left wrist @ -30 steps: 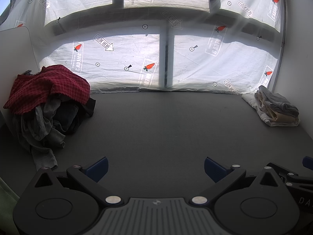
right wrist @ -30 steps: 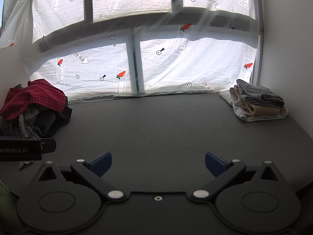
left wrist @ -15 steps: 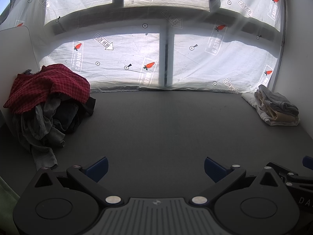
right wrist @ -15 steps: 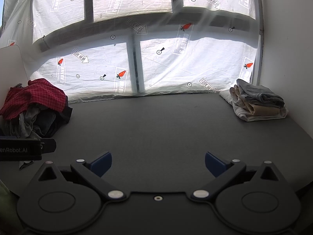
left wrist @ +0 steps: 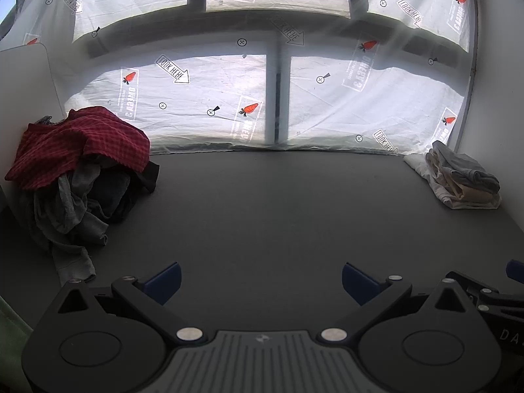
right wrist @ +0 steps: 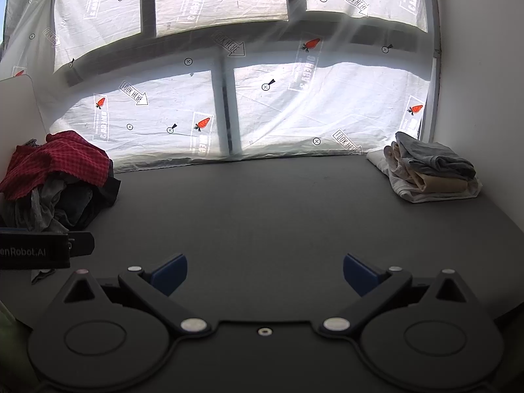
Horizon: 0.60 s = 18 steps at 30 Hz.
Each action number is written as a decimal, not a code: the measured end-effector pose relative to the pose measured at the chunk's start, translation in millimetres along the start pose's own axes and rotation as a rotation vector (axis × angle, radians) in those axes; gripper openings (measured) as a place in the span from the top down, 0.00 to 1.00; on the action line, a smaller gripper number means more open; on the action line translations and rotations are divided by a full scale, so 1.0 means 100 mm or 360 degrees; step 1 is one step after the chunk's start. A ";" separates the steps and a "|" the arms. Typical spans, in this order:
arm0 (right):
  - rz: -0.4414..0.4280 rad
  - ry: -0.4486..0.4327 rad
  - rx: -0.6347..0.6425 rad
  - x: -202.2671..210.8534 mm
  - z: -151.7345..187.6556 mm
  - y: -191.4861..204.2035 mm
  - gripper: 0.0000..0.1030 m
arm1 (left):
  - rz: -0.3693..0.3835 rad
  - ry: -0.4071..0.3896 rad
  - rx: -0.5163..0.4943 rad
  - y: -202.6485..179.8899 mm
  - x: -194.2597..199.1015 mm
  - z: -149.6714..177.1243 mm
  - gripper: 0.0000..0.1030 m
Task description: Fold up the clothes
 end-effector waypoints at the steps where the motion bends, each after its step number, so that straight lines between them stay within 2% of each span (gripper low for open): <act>1: -0.0001 0.0001 -0.0001 0.00 0.00 0.00 0.00 | 0.0001 0.0001 0.0001 0.00 0.00 0.00 0.00; 18: -0.0003 -0.0001 0.0014 0.00 -0.02 0.02 0.00 | 0.0012 0.0008 0.0003 0.04 -0.02 -0.01 0.00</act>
Point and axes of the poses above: each gripper's, at about its wrist camera, not at the fingertips, and x roughly against the way its jaws point, y to its left, z to its underside, the point moved 1 cm from there along -x, roughly the way its jaws point, and after that the axes turned 11 degrees about z, right-handed, at the moved point
